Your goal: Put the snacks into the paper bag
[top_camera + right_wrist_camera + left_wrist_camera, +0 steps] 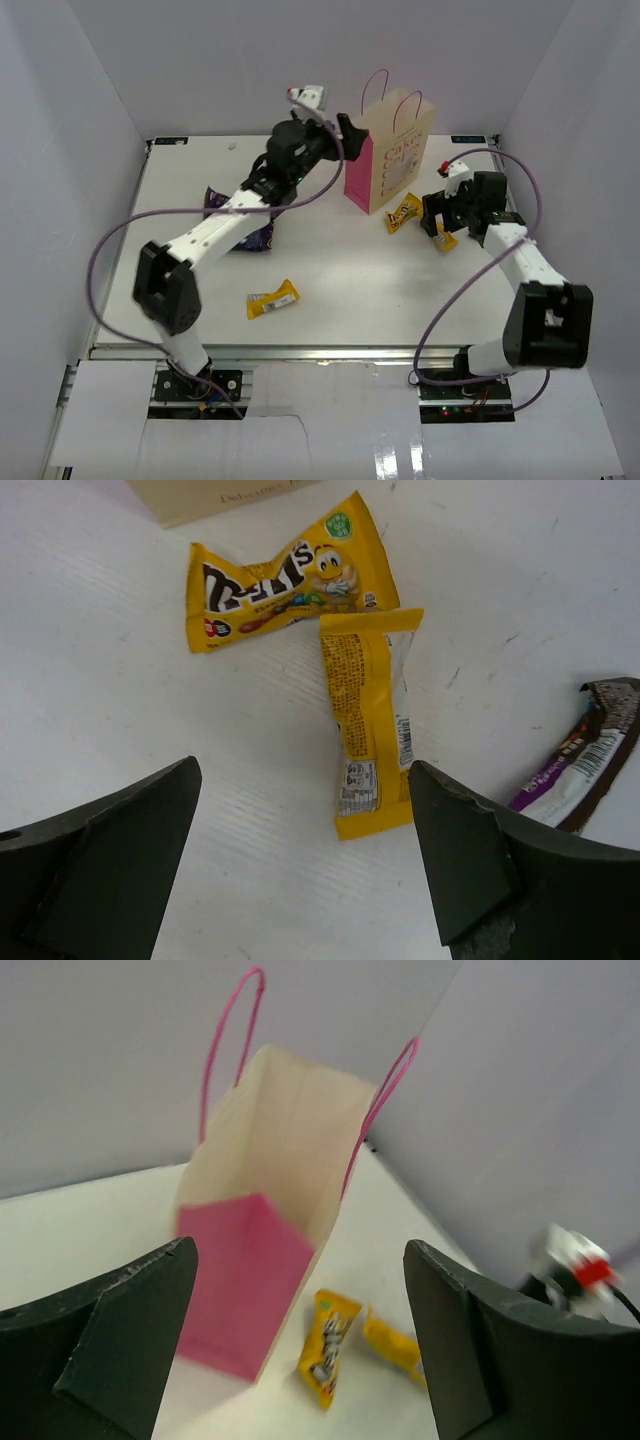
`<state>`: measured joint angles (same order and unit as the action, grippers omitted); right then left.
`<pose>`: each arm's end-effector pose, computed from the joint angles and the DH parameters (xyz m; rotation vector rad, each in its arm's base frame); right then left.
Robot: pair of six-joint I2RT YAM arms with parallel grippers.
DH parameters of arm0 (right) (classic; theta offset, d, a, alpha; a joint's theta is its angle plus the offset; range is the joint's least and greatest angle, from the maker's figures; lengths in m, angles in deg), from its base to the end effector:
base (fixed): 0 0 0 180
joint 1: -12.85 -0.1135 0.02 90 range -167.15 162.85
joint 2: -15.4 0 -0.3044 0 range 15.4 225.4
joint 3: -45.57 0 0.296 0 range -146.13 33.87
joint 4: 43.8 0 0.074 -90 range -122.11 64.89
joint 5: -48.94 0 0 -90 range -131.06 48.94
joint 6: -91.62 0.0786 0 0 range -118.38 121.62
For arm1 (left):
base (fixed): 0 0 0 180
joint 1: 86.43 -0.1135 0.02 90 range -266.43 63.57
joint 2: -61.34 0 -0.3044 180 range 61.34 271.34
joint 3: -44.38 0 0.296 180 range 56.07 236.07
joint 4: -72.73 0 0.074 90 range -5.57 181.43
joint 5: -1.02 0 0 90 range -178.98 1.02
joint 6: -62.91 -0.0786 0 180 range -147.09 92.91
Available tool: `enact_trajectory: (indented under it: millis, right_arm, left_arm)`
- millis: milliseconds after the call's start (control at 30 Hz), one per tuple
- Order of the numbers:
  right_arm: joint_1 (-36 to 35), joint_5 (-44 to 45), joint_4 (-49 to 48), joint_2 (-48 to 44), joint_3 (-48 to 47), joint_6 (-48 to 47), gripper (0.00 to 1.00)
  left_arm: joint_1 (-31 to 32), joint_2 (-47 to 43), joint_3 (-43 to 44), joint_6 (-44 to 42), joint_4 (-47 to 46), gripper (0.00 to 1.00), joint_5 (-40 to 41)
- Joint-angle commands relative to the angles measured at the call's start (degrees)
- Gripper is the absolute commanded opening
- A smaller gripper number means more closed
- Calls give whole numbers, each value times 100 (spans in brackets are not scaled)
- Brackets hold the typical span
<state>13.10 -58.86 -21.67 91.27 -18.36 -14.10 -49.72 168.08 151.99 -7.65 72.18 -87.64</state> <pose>0.3587 0.0225 0.2641 -0.4624 2.0878 0.1733 0.4470 -0.3310 0.4133 0.2206 1.5804 -0.7533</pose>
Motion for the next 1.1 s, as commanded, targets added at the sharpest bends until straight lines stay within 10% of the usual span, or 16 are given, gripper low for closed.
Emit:
enact_trajectory:
  millis: [0,267,500,767,1067]
  right_arm:
    - [-16,174,923,1118,-849,-1225,89]
    - [1,655,863,2255,-1404,-2347,87]
    - [1,620,969,3011,-1685,-2330,61]
    - [141,-72,1092,2328,-1457,-2400,17]
    - [274,-1745,629,903,-2876,-1147,8]
  left_arm:
    - [-137,-1854,-1700,-766,599,96,313]
    - [-357,-5053,-4630,199,3006,97,867]
    - [-357,-6217,-5838,1649,3826,97,999]
    - [-357,-5568,-5769,1686,4565,94,982]
    - [-349,-4838,-5734,1581,4547,92,622]
